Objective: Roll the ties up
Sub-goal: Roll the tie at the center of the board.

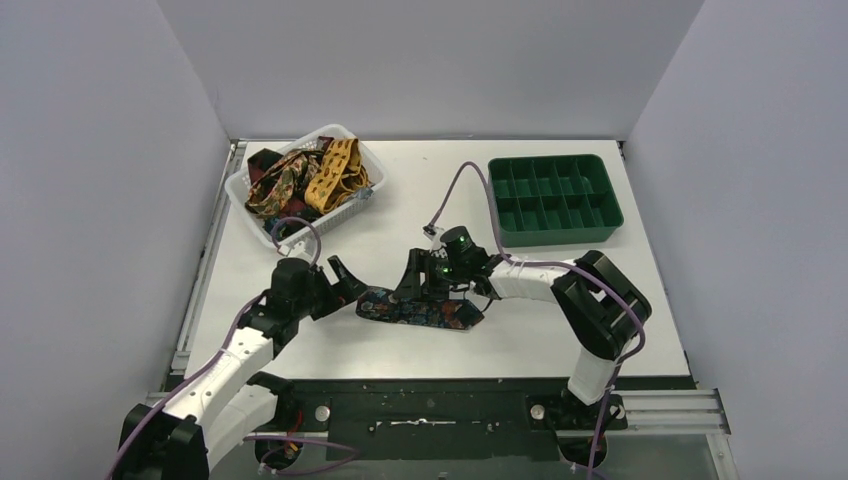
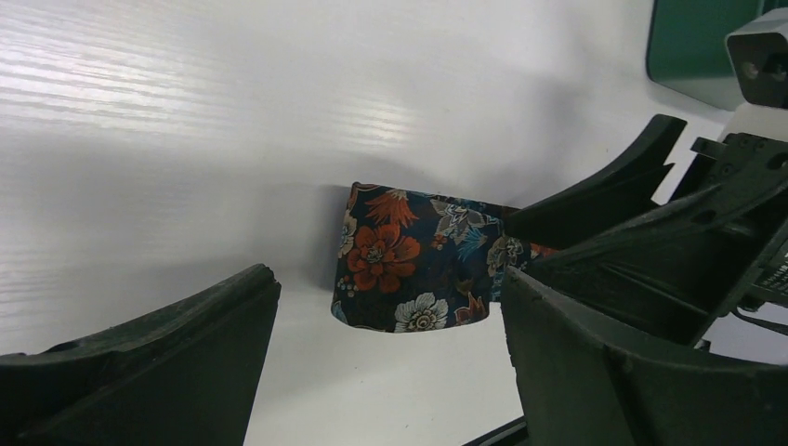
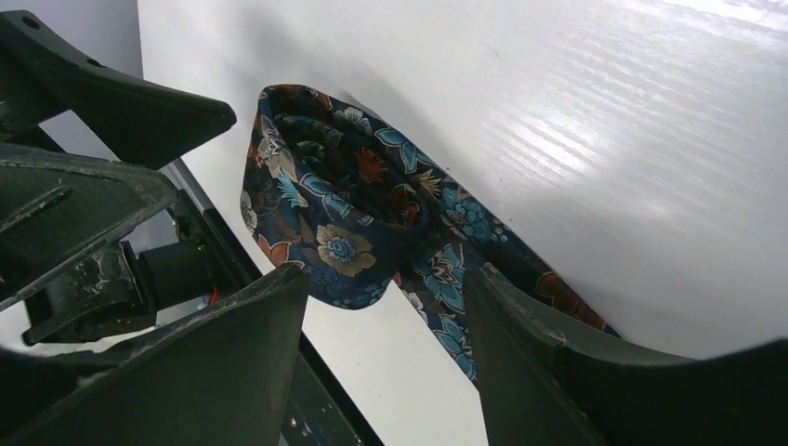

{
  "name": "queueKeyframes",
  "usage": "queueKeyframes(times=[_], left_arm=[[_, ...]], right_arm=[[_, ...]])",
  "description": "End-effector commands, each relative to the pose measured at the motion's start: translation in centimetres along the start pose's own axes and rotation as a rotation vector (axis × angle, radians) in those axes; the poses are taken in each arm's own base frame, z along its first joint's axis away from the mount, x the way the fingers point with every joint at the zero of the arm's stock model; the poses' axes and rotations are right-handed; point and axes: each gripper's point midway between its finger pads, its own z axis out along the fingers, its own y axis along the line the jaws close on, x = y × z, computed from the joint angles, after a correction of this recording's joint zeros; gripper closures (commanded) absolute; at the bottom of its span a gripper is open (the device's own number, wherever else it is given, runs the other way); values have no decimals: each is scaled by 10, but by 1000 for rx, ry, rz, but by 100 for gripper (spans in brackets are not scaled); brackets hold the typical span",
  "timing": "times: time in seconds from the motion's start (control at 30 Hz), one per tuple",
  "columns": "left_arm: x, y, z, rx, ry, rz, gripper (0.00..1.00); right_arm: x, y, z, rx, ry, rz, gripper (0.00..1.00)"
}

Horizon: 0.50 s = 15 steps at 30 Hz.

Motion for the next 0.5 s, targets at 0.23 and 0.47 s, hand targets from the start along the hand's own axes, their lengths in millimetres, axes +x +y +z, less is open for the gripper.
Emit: queueKeyframes(times=[0.23,0.47], left_arm=[[-3,-12,13,115,22,3,13],[6,-9,20,160,68,16,14]], right_arm=[[-6,13,19,-6,23,-50,43],[0,1,26,38,68,-53,54]])
